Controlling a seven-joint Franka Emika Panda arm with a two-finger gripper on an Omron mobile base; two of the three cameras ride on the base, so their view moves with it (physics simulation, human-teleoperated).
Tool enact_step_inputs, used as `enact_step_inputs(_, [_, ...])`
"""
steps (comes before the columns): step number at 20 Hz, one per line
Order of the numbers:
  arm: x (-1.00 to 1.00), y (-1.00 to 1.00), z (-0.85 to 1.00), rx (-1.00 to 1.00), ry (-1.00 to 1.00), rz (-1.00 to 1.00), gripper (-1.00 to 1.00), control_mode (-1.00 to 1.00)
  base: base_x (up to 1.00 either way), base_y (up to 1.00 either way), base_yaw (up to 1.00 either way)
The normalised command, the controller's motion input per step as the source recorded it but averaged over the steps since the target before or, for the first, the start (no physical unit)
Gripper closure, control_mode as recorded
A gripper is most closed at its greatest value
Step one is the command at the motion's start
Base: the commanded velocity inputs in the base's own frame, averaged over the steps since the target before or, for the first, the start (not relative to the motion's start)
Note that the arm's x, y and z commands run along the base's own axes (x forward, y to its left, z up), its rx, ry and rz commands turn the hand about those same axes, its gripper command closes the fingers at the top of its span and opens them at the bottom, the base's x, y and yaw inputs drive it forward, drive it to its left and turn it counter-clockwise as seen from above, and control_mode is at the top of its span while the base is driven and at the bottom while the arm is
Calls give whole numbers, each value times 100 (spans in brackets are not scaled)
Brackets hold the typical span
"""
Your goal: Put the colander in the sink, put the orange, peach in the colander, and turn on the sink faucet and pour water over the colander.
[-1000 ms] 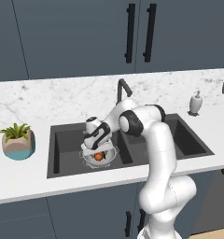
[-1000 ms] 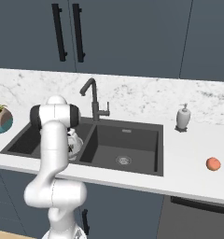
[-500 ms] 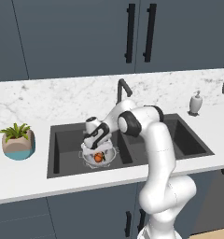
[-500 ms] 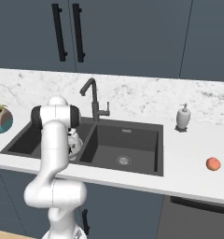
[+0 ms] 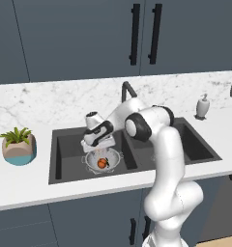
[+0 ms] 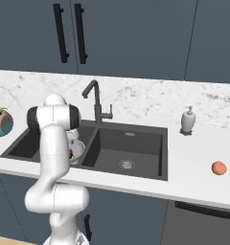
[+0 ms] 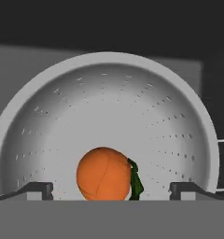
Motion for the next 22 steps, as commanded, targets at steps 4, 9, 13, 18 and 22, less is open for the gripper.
enact_step_inputs(4, [-67,2,39,0,-15,0,-100,-100,0,0,0])
enact_step_inputs(9, [-60,0,23,0,-9,0,-100,-100,0,0,0])
enact_step_inputs(13, [-45,0,51,0,0,0,-100,-100,0,0,0])
enact_step_inputs(18, [-45,-6,63,0,0,0,-100,-100,0,0,0])
enact_step_inputs(22, [-40,-21,60,-1,0,0,-100,-100,0,0,0])
